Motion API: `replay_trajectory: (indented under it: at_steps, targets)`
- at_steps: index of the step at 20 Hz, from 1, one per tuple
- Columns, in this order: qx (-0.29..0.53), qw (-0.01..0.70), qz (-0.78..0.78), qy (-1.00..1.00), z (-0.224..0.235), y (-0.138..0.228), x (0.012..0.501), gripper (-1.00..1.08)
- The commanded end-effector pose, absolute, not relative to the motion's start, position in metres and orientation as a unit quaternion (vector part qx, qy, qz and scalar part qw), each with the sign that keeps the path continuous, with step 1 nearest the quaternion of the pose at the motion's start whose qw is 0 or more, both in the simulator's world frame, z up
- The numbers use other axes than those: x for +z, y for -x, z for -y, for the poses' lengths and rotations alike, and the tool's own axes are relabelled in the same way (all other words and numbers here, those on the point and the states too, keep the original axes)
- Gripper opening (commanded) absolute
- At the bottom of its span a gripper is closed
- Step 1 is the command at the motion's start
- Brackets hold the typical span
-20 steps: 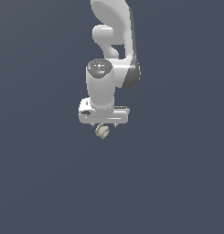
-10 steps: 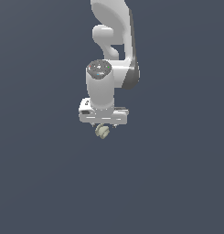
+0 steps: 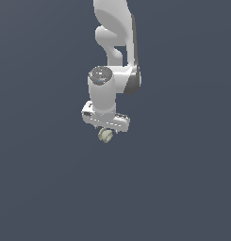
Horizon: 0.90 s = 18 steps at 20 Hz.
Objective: Pick up the object and move it to a goal position.
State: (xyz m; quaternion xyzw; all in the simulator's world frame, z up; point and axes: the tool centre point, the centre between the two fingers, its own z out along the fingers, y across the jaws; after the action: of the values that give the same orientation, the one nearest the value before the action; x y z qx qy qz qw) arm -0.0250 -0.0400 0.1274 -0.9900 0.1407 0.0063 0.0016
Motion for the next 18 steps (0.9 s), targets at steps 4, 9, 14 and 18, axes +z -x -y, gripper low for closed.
replay_trajectory:
  at_steps: [4,9,14,18]
  targets:
    - [0.004,0.002,-0.221,0.975,0.046,0.037,0.112,1.00]
    - [0.002,0.001,-0.278,0.961,0.050,0.045,0.101,1.00]
    - [0.001,0.000,-0.315,0.949,0.054,0.051,0.095,1.00]
    - [0.000,0.000,-0.330,0.944,0.055,0.054,0.092,1.00]
